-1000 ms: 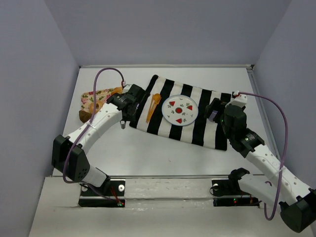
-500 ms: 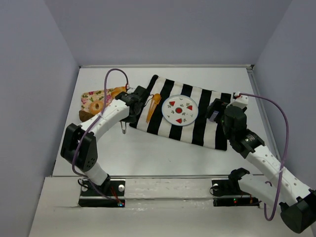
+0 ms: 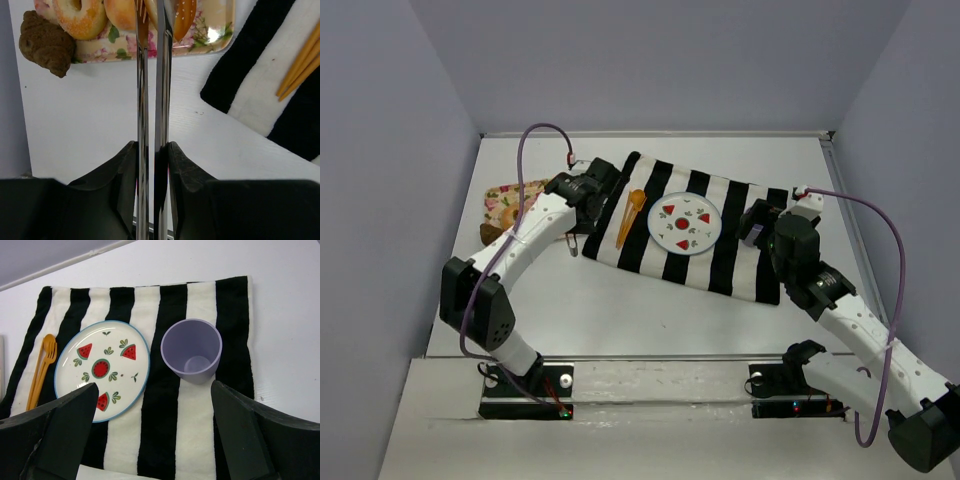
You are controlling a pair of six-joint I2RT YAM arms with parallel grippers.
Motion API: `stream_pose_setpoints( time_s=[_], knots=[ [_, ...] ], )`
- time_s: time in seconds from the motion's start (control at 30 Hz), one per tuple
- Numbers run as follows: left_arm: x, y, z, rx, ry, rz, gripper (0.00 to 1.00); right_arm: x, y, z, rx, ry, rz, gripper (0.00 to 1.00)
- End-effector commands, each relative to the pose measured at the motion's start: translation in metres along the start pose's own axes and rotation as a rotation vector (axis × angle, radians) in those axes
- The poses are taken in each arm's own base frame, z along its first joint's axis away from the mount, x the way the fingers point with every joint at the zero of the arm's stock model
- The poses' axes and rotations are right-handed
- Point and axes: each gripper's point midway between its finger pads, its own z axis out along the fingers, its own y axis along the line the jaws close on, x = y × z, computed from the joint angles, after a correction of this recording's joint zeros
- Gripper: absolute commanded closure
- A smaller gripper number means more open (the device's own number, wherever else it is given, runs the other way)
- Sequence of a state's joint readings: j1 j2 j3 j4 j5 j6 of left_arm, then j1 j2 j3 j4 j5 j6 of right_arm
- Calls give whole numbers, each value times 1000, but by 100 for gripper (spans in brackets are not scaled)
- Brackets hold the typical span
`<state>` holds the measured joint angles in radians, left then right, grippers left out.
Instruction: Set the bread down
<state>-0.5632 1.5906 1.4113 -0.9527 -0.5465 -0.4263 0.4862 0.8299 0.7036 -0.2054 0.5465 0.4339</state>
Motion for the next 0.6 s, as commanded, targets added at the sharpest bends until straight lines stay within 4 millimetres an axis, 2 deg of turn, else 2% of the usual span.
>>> stream_pose_setpoints(
  time_s=[0.0, 0.07, 0.1, 0.13, 0.23, 0.33, 0.43, 0.5, 0.57],
  knots=[
    [-28, 0, -45, 106, -112, -103, 80, -13, 4, 0, -8, -57, 21, 0],
    [-34, -25, -63, 208, -147, -99, 80, -13, 5, 0, -8, -59, 23, 0],
    [-43, -38, -71, 263, -184, -112, 79, -14, 4, 0, -8, -60, 25, 0],
    [-43, -58, -83, 338, -198, -93, 78, -14, 5, 0, -8, -60, 27, 0],
    [-58, -98, -104, 494, -262, -80, 76, -14, 3, -1, -1, -64, 35, 0],
    [-70, -138, -118, 652, -297, -46, 75, -17, 0, -3, 8, -79, 41, 0],
    [-74, -177, -117, 711, -299, 11, 75, -20, -2, -6, 6, -91, 51, 0],
    [-80, -194, -126, 745, -317, 39, 75, -22, -2, -8, 4, -99, 56, 0],
    [-82, -210, -127, 758, -317, 72, 75, -23, -3, -8, 5, -101, 54, 0]
  ],
)
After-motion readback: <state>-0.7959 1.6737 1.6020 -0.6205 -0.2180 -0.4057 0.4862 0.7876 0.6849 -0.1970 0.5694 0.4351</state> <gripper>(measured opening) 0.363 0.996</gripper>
